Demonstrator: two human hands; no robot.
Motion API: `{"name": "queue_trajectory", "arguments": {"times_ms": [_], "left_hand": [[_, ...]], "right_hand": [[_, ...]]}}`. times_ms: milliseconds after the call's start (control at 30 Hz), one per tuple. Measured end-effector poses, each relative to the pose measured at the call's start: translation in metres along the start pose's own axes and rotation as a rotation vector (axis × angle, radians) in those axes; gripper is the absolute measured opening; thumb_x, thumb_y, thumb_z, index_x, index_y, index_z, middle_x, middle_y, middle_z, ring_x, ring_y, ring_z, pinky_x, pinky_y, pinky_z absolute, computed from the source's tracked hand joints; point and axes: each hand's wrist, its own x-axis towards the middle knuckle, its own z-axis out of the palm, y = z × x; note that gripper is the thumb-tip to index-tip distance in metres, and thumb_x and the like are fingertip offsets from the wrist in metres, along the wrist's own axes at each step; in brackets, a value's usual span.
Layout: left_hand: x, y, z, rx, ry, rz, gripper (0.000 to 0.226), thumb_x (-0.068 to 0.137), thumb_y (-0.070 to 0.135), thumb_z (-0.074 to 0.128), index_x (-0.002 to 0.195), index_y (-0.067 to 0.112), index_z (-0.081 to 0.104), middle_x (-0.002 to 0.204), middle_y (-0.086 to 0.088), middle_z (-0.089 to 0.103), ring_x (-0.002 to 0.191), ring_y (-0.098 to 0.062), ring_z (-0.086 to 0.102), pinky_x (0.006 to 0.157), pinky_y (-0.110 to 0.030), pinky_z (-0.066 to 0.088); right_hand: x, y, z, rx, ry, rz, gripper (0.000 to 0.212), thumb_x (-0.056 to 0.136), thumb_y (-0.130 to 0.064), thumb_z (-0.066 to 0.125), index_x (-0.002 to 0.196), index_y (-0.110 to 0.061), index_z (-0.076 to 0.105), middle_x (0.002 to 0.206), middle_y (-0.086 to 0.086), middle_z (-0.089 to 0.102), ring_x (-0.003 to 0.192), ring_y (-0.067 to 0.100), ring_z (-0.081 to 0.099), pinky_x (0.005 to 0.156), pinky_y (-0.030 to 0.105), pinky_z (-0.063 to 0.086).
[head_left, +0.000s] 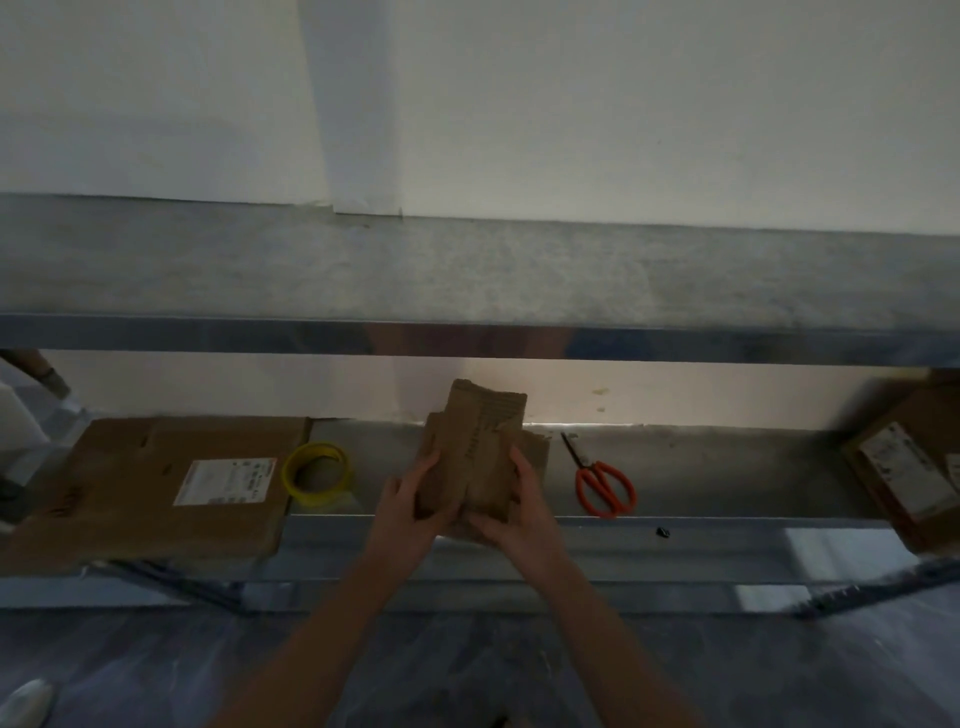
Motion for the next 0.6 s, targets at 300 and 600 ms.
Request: {"name": "queue_trajectory", "arguments": {"times_ms": [300,600], "left_hand": [[0.007,0.008,0.003,0.109,-0.13,0.072,0.075,0.08,0.014,0.076,0.144,0.025,0.039,0.139,-0.004,0.042,0.121,-0.014,0.052,0.105,-0.03,0.044],[0.024,0.026,0.019,0.185,-0.236,0.066,0.083,0.088,0.023,0.068,0.152,0.033,0.016,0.152,-0.004,0.03,0.133,-0.018,0.042,0.11,-0.039,0.038]], "right_hand": [[0.032,0.009,-0.026,-0.37,-0.063,-0.066,0.093,0.078,-0.03,0.082,0.151,-0.023,0.026,0.144,0.0,0.031,0.129,0.013,0.04,0.1,0.009,0.035],[0.027,0.009,-0.038,-0.542,0.088,-0.147,0.072,0.09,-0.035,0.068,0.15,-0.02,0.032,0.154,0.007,0.031,0.139,0.022,0.035,0.114,0.036,0.036]]}}
